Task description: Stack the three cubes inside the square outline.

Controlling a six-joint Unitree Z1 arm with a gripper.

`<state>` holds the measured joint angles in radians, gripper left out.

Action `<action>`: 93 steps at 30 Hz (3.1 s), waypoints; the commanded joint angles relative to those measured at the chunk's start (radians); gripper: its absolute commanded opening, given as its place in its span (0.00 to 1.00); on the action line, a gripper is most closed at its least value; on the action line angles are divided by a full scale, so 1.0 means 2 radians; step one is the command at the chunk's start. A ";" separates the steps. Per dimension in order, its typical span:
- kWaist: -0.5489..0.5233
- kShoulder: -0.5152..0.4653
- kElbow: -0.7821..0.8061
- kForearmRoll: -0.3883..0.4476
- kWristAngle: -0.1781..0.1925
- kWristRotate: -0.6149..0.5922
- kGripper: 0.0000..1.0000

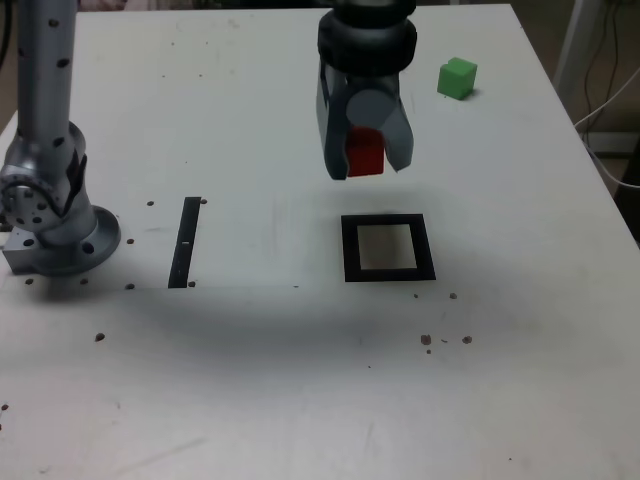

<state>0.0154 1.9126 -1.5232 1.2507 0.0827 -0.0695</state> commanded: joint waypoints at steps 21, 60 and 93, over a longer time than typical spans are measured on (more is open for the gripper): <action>-0.047 0.066 -0.006 -0.027 -0.030 -0.041 0.28; -0.043 0.093 0.008 -0.042 -0.047 -0.027 0.98; 0.106 0.048 -0.035 0.020 0.018 0.087 1.00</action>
<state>0.2164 1.9977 -1.5799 1.2861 0.1151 0.0936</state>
